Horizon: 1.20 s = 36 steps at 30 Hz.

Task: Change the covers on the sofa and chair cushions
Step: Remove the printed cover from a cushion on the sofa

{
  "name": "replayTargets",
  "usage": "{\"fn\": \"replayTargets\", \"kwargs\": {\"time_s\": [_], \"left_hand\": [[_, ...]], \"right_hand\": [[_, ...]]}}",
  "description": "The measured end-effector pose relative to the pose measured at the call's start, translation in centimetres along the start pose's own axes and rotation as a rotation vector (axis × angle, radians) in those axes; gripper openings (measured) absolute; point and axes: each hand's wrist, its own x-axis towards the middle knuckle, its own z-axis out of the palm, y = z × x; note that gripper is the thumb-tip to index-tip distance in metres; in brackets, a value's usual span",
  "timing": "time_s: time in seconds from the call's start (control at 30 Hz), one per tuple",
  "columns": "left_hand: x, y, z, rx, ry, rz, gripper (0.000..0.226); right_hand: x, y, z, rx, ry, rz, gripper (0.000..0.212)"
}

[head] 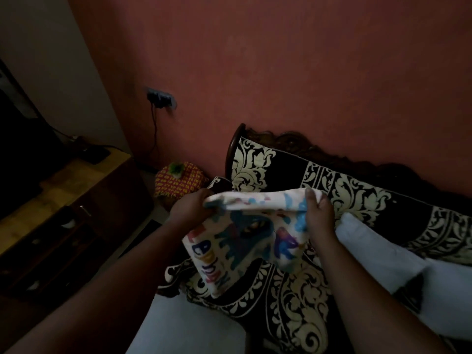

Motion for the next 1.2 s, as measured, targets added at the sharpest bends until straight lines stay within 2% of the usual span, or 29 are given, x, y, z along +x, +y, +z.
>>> {"fn": "replayTargets", "kwargs": {"time_s": [0.07,0.13,0.2,0.27,0.37,0.43,0.63,0.73,0.87,1.0,1.07,1.17,1.2], "left_hand": [[-1.2,-0.3,-0.8,0.083,-0.013,-0.009,0.026],[-1.9,0.1,-0.9,0.265,-0.018,0.027,0.031],[-2.6,1.6,-0.5,0.373,-0.007,0.096,0.035],[-3.3,3.7,0.7,0.308,0.008,0.163,0.035],[-4.5,8.0,3.1,0.073,0.03,0.217,0.046],[-5.6,12.7,4.9,-0.046,-0.033,0.213,0.037],[-10.0,27.9,13.0,-0.274,-0.302,0.265,0.034],[-14.5,36.3,17.7,-0.365,-0.41,0.332,0.037],[-20.4,46.0,23.7,-0.366,-0.548,0.397,0.04],[-25.2,53.5,28.6,-0.452,-0.648,0.454,0.056],[-27.5,57.4,29.9,-0.498,-0.724,0.485,0.047],[-30.0,62.5,32.0,-0.593,-0.949,0.51,0.023],[-30.5,64.1,33.0,-0.602,-1.008,0.544,0.024]], "right_hand": [[-0.6,-0.6,-2.6,-0.031,0.032,-0.016,0.033],[-1.3,-0.8,-5.1,-0.057,0.061,-0.022,0.043],[-2.3,-0.6,-7.9,-0.069,0.113,-0.024,0.044],[-3.5,-0.2,-11.0,-0.087,0.162,0.003,0.042],[-5.4,0.8,-15.6,-0.126,0.231,0.065,0.045],[-7.0,1.7,-19.0,-0.124,0.266,0.082,0.041],[-12.4,5.2,-28.0,-0.238,0.226,0.093,0.032],[-14.9,8.2,-32.9,-0.273,0.216,0.038,0.025],[-18.0,11.1,-39.4,-0.372,0.223,-0.021,0.017],[-20.2,13.8,-47.2,-0.361,0.256,-0.001,0.012],[-20.8,15.2,-51.5,-0.326,0.234,0.029,0.013],[-21.9,16.4,-57.5,-0.254,0.23,0.024,0.024],[-22.2,16.9,-59.4,-0.235,0.24,0.027,0.029]]}}
